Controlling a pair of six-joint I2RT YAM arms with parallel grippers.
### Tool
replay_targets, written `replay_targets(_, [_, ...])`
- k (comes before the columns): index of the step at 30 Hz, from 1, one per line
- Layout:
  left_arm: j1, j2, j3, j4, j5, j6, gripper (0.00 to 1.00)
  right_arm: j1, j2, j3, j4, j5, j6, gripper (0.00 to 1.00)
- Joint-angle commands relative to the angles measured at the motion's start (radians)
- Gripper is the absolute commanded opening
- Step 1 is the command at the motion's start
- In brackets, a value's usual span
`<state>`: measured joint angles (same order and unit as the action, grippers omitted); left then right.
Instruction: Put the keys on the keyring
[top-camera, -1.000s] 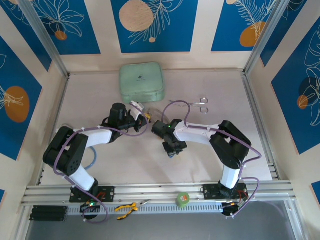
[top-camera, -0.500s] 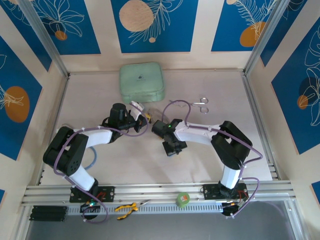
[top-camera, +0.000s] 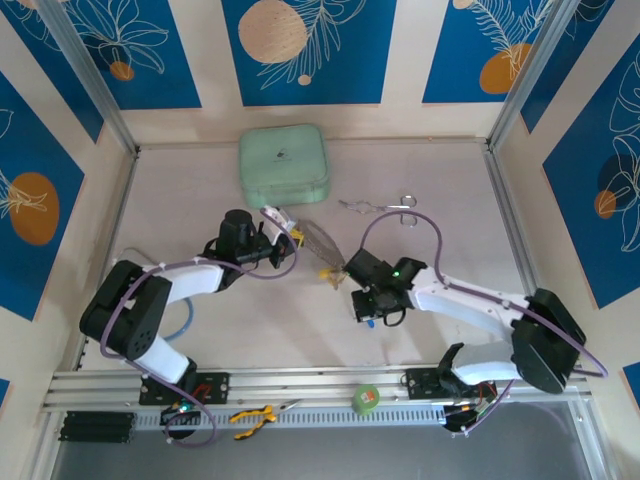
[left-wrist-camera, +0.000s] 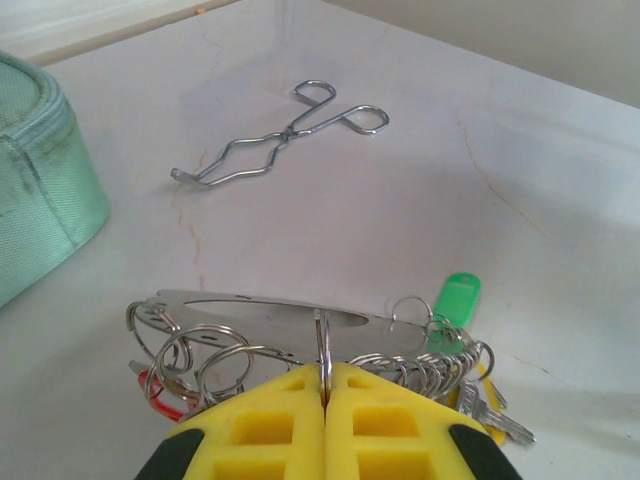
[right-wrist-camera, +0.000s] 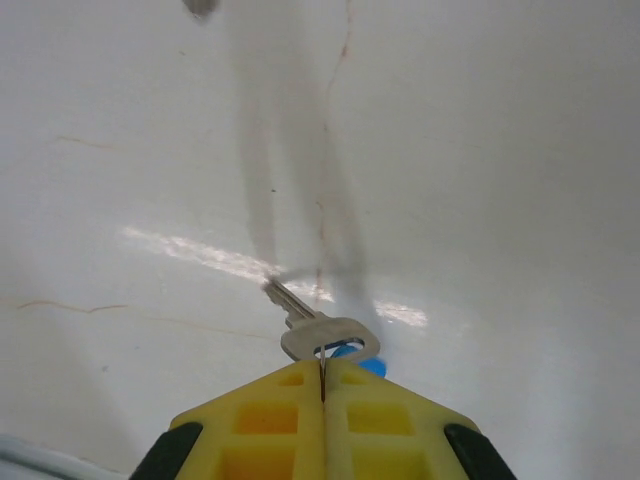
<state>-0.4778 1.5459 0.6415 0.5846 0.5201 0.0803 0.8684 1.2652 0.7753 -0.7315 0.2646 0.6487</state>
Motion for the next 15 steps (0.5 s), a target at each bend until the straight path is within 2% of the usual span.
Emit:
replay_targets(1, [-0.023,-0.062,-0.039,0.049,0.017,0.009,0.00,-0.035,-0.080,-0.054,0.169,-0.155,-0.086,0.00])
replay_targets(10, [-0.072,-0.193,-0.097,-0.049,0.009,0.102,0.00,-0.130,-0.216,-0.123,0.395,-0.404,-0.278,0.00])
replay_targets(15, [-0.106,-0.242,-0.109,-0.095,0.011,0.166,0.00,-0.157,-0.276,-0.166,0.495,-0.438,-0.365,0.00])
